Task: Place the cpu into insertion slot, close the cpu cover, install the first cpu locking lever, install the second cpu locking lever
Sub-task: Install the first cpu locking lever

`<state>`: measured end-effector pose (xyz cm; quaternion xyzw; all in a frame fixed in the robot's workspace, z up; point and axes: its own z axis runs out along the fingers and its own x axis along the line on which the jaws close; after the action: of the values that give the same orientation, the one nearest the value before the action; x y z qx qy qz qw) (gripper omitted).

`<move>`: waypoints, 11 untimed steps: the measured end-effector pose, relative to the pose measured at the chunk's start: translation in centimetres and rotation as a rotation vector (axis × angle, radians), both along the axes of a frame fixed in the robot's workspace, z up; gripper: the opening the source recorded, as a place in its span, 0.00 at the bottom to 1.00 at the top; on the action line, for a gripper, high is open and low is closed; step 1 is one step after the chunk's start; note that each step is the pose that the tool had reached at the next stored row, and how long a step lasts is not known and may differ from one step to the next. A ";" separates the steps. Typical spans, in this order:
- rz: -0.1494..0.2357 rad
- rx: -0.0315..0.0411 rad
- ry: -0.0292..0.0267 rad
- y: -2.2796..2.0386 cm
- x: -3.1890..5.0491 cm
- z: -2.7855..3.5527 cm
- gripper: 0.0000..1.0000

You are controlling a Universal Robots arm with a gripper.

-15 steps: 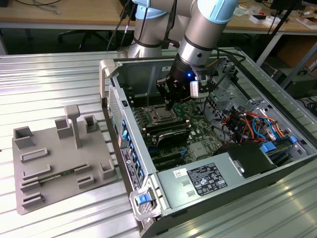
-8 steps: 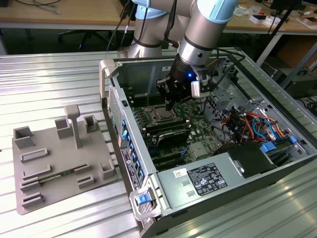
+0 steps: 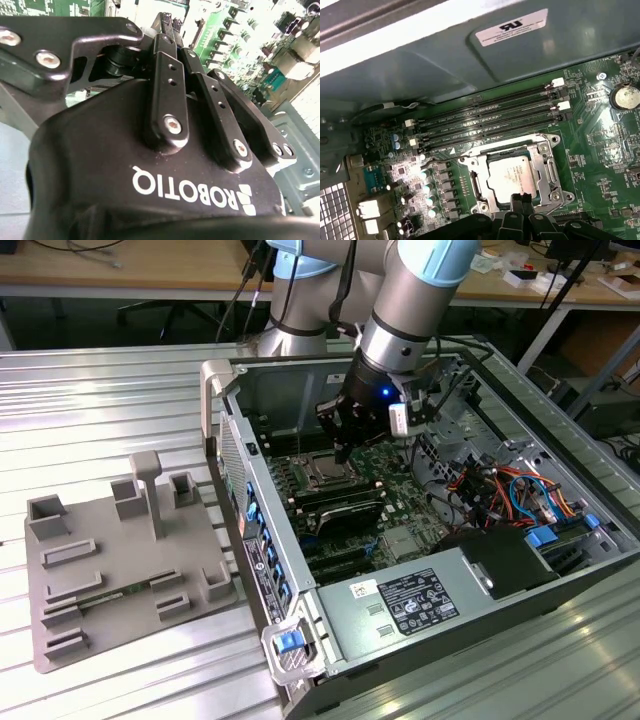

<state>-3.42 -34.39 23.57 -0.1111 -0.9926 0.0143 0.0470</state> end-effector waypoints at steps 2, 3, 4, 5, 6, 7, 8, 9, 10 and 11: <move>0.037 0.0004 0.0000 0.00 0.00 0.00 0.11; 0.063 0.0009 0.0000 0.00 0.00 0.00 0.11; 0.082 0.0012 0.0000 0.00 0.00 0.00 0.11; 0.119 0.0019 0.0000 0.00 0.00 0.00 0.11; 0.141 0.0023 0.0000 0.00 0.00 0.00 0.11; 0.162 0.0028 0.0000 0.00 0.00 -0.01 0.11; 0.201 0.0034 0.0000 0.00 0.00 -0.02 0.11; 0.232 0.0038 0.0000 0.00 0.00 -0.02 0.11; 0.257 0.0043 0.0000 0.00 0.00 -0.02 0.11; 0.277 0.0047 0.0000 0.00 0.00 -0.02 0.11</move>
<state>-3.43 -34.40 23.54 0.0270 -0.9985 0.0183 0.0448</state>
